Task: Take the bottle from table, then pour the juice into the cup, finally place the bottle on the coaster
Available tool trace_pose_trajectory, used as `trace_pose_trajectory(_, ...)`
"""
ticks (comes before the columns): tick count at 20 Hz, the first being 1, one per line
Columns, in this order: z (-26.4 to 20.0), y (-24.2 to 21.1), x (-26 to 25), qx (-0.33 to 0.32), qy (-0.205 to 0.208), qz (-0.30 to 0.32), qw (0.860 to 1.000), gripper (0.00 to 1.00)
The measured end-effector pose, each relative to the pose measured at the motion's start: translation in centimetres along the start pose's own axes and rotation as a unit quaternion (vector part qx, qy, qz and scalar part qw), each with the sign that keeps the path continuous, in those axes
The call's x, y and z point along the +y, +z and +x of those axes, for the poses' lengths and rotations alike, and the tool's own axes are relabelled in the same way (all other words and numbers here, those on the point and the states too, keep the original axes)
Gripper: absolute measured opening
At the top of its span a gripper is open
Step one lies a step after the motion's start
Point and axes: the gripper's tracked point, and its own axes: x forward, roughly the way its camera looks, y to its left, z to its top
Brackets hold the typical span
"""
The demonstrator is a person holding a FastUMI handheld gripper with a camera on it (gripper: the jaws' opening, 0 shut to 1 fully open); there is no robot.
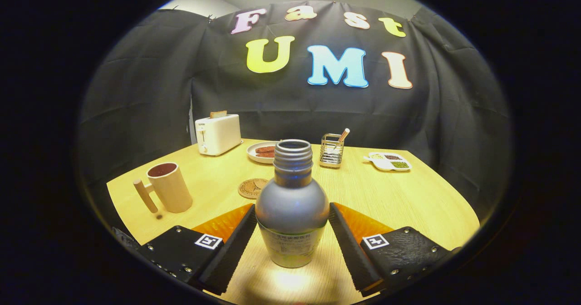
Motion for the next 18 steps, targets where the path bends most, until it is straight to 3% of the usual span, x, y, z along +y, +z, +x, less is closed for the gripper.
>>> trace_pose_trajectory(12, 1.0, -3.3, 0.4, 0.032, 0.001, 0.003, 0.999, 0.97)
trace_pose_trajectory(15, 1.1, -3.4, 0.4, 0.033, 0.001, 0.001, 0.999, 0.89)
trace_pose_trajectory(18, 1.1, -3.7, 0.6, 0.037, 0.004, -0.002, 0.999, 0.89)
